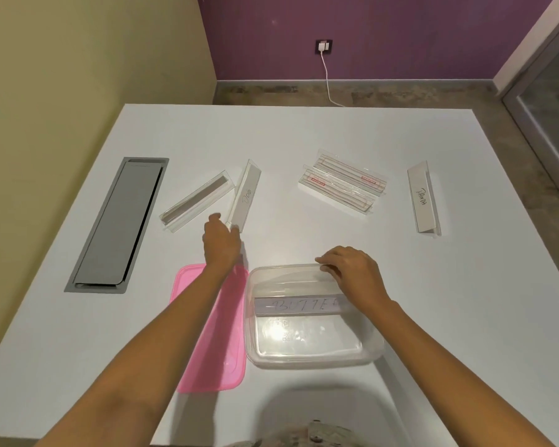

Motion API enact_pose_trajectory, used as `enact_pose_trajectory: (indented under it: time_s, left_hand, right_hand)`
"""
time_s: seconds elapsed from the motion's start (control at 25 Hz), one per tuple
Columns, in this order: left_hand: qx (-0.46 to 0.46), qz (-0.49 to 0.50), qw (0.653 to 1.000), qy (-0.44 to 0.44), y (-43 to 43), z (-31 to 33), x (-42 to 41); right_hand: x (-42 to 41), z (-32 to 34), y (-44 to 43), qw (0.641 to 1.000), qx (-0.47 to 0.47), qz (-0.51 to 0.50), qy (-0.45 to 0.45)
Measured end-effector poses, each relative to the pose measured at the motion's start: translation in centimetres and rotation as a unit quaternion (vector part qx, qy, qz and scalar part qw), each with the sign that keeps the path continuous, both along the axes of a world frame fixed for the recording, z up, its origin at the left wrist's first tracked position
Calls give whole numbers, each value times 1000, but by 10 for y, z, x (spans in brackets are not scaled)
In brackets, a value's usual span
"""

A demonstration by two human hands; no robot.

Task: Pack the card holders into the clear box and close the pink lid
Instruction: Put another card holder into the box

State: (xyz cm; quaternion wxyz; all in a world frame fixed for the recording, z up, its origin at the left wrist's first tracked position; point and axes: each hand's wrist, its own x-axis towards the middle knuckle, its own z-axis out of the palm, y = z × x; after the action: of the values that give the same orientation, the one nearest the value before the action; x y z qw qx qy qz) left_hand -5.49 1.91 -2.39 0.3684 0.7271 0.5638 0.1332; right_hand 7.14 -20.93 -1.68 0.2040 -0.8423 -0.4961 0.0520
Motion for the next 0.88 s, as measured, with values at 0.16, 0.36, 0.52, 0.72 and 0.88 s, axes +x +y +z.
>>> enact_pose_trajectory:
  time_s: [0.16, 0.36, 0.52, 0.72, 0.88]
  left_hand:
    - [24, -55, 991, 122, 28, -13, 32]
    - [18, -52, 978, 199, 37, -30, 52]
    - [47, -56, 969, 237, 39, -36, 58]
    - [76, -78, 962, 252, 42, -36, 59]
    - [67, -81, 963, 248, 42, -32, 58]
  right_hand:
    - [9, 1, 5, 999, -35, 5, 22]
    - [14, 0, 4, 994, -62, -13, 87]
    - [17, -4, 5, 990, -70, -29, 123]
    - [17, -3, 5, 989, -73, -31, 128]
    - [16, -1, 5, 985, -75, -43, 146]
